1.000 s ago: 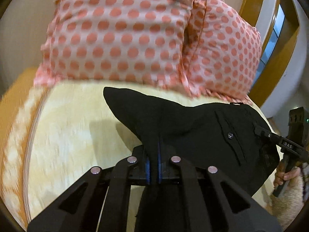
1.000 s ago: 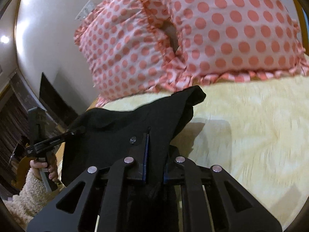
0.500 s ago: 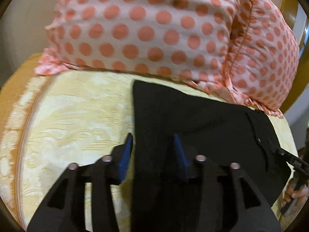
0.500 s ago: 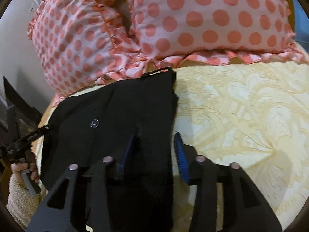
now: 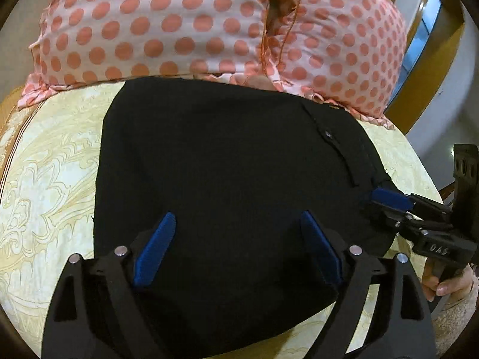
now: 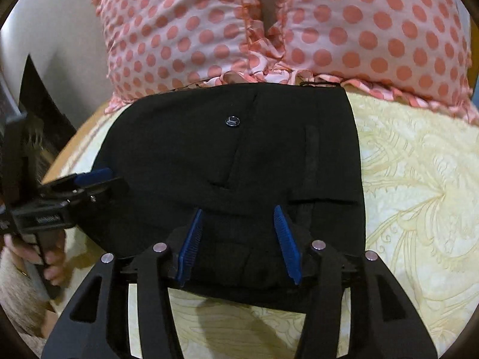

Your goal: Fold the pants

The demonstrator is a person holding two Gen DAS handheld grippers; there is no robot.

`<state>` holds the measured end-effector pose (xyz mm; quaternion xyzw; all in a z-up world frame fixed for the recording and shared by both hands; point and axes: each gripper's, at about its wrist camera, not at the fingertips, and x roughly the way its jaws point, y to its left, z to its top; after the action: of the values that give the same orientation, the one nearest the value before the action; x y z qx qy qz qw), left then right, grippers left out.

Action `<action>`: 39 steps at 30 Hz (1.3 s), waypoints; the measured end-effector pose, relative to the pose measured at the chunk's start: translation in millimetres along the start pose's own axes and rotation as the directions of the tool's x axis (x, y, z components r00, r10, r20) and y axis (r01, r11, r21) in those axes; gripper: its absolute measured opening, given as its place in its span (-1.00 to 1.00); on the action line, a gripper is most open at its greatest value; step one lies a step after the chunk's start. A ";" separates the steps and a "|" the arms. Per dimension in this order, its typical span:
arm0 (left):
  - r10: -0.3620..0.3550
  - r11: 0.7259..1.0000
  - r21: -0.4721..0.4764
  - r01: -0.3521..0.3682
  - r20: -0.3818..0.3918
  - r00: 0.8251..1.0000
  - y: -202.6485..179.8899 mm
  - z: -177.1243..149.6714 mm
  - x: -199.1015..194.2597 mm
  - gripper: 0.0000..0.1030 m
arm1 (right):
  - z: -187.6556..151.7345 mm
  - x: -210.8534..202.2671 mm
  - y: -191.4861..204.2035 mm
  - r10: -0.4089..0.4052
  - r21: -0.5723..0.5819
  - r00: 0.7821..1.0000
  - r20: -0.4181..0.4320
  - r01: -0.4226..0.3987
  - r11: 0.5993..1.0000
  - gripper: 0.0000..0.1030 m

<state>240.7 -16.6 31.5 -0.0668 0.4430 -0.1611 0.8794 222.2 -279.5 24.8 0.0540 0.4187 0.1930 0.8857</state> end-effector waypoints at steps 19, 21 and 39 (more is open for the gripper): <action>0.263 0.965 -0.037 -0.260 0.140 0.955 -26.7 -148.5 -88.9 0.90 | -118.9 -55.6 74.6 -0.188 -0.054 0.965 0.185 0.201 0.978 0.76; 0.295 0.955 -0.011 -0.297 0.148 0.944 -31.9 -154.7 -88.9 0.91 | -125.0 -53.2 80.4 -0.186 -0.057 0.966 0.182 0.200 0.978 0.78; 0.349 0.934 -0.010 -0.356 0.222 0.910 -42.2 -177.5 -95.4 0.97 | -149.2 -48.0 93.0 -0.269 -0.026 0.932 0.244 0.283 0.959 0.97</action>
<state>36.2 -19.0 8.5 0.0101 0.3451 0.0018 0.9385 53.2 -222.3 -12.7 -0.0094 0.3069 0.0714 0.9490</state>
